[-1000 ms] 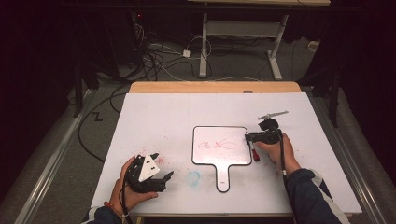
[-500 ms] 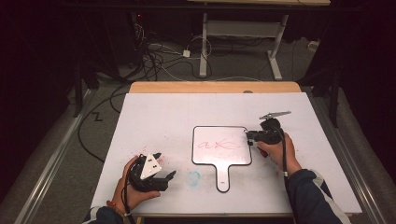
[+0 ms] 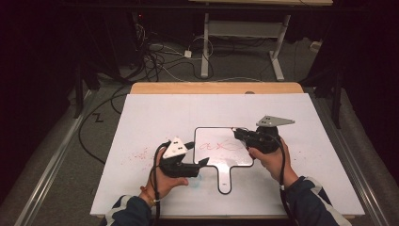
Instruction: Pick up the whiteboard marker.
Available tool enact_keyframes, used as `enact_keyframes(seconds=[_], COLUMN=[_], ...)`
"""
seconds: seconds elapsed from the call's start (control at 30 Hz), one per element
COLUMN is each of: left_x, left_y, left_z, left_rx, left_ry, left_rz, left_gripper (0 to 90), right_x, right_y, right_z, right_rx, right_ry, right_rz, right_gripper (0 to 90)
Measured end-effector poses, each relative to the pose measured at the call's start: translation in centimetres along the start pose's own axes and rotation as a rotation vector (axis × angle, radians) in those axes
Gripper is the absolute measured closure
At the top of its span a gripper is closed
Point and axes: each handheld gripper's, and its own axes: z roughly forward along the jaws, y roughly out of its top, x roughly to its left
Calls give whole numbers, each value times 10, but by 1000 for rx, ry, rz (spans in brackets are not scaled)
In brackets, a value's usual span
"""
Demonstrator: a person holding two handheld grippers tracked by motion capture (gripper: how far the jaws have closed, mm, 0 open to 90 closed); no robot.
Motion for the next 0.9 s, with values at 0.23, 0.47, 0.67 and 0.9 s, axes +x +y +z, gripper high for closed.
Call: enact_keyframes(seconds=[0.23, 0.47, 0.67, 0.9], left_x=[-14, -21, -25, -22], left_y=[15, 19, 23, 24], left_z=[32, 53, 61, 64], left_rx=[-10, 9, -8, -16], left_ry=[-70, -118, -150, -137], left_rz=[-31, -70, -96, -98], left_gripper=[262, 343, 394, 553], right_x=[28, 41, 49, 54], right_y=[0, -2, -3, -4], right_z=[1, 2, 4, 3], right_rx=[-61, -103, -114, -115], right_ry=[36, 47, 47, 48], right_rz=[-43, -53, -75, -99], right_gripper=[813, 813, 813, 813])
